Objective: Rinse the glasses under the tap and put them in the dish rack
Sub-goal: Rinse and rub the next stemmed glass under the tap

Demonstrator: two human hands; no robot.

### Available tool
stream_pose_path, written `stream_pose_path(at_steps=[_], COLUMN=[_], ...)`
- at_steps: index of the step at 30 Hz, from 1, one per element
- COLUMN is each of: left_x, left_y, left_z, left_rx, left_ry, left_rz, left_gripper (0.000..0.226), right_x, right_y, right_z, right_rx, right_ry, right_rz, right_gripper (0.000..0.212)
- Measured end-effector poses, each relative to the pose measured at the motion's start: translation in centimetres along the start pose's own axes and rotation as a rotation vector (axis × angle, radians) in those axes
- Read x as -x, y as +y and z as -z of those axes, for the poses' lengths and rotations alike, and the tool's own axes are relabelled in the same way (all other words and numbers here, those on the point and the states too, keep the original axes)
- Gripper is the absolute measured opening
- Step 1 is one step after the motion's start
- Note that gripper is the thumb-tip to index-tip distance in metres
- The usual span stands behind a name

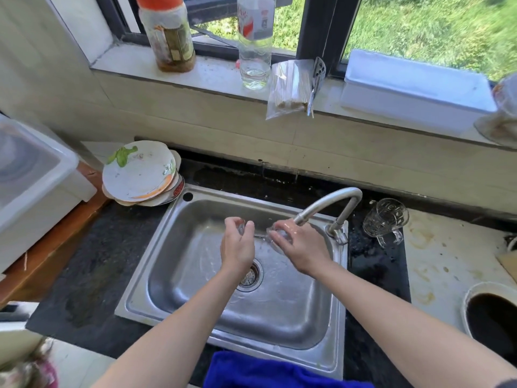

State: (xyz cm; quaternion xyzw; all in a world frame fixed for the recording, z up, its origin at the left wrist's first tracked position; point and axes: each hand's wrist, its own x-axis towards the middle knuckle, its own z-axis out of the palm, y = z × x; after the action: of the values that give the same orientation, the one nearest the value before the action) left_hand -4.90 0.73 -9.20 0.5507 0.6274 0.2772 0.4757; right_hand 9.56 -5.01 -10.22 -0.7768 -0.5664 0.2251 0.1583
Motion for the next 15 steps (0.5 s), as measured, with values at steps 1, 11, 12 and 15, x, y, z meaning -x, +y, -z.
stream_pose_path(at_steps=[1,11,12,15], left_x=[0.1,-1.3,-1.2,-0.6], left_y=[0.1,-1.8,-1.6,-1.1], left_z=[-0.3,-0.3,-0.6,-1.1], left_rx=[0.015,-0.115,-0.093,0.179], left_ry=[-0.014,-0.35,-0.343,-0.355], left_rz=[0.032,0.254,0.296,0.557], left_gripper=[0.02,0.005,0.006,0.011], right_x=[-0.1,-0.8,-0.7,0.0], right_y=[0.4,0.4,-0.1,-1.0], right_z=[0.2,2.7,2.7,1.5], right_rx=[-0.06,-0.429,-0.395,-0.141], right_ry=[0.002,0.022,0.081,0.222], right_rz=[-0.044,-0.391,-0.366,-0.138], right_gripper=[0.054,0.03,0.026,0.045])
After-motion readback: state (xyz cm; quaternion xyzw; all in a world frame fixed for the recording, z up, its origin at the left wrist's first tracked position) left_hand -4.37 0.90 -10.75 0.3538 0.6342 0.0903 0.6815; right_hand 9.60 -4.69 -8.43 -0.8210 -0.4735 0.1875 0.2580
